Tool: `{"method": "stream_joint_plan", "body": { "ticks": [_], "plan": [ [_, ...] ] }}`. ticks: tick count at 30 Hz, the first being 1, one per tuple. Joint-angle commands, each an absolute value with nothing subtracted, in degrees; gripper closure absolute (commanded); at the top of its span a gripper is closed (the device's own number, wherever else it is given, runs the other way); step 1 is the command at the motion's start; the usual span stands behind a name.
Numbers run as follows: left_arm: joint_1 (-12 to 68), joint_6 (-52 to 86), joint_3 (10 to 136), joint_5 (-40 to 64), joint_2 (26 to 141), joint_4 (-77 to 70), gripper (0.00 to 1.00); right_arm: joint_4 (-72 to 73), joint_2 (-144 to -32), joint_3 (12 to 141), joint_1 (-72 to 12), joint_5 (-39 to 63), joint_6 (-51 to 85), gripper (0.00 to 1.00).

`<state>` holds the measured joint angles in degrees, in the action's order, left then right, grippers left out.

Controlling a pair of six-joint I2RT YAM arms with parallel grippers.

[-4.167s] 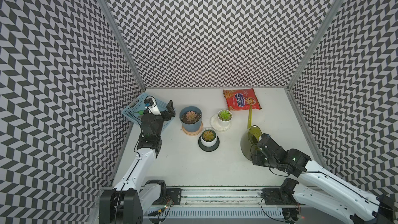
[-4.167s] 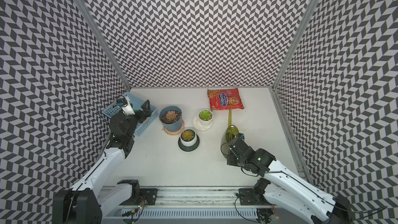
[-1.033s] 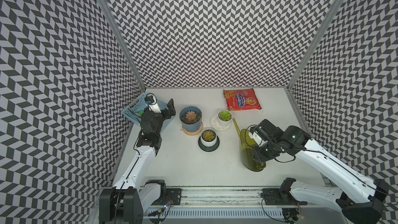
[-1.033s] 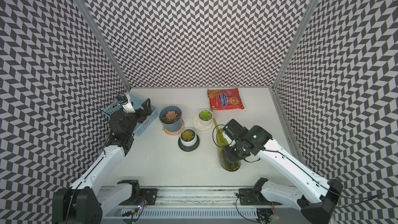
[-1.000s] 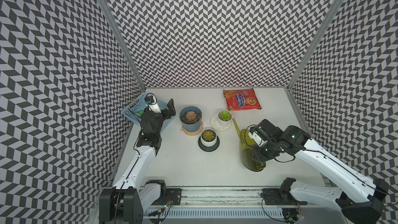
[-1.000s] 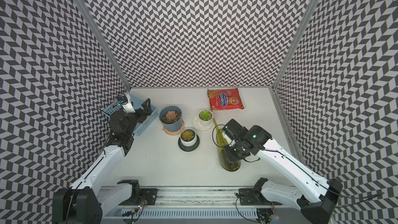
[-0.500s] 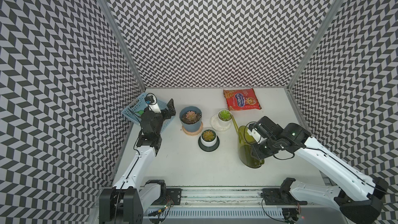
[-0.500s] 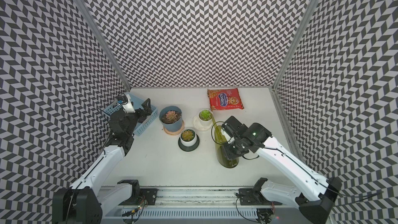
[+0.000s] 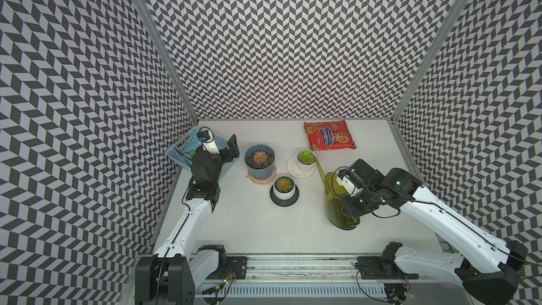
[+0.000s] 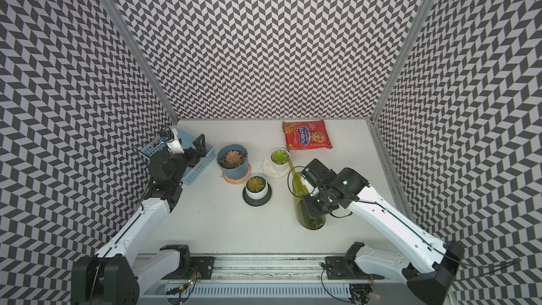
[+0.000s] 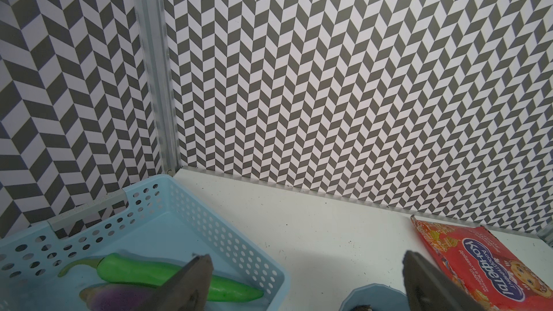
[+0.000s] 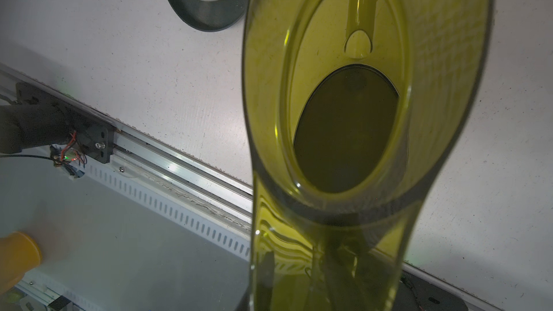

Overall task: Water the succulent around the soil edge
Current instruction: Water the soil of the potted plant with water.

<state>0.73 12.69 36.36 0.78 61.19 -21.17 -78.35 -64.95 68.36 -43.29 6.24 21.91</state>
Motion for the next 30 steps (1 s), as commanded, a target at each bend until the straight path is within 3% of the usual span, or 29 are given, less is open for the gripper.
{"method": "stream_joint_plan", "body": {
  "ticks": [1,30],
  "plan": [
    [0.9,12.0,37.3,1.2,61.7,-22.0,0.0,-75.9,-65.1,68.3,-42.7,5.2,21.0,1.0],
    [0.9,12.0,37.4,1.1,61.8,-22.3,0.0,-75.9,-68.4,72.5,-41.8,3.5,19.6,1.0]
  ]
}}
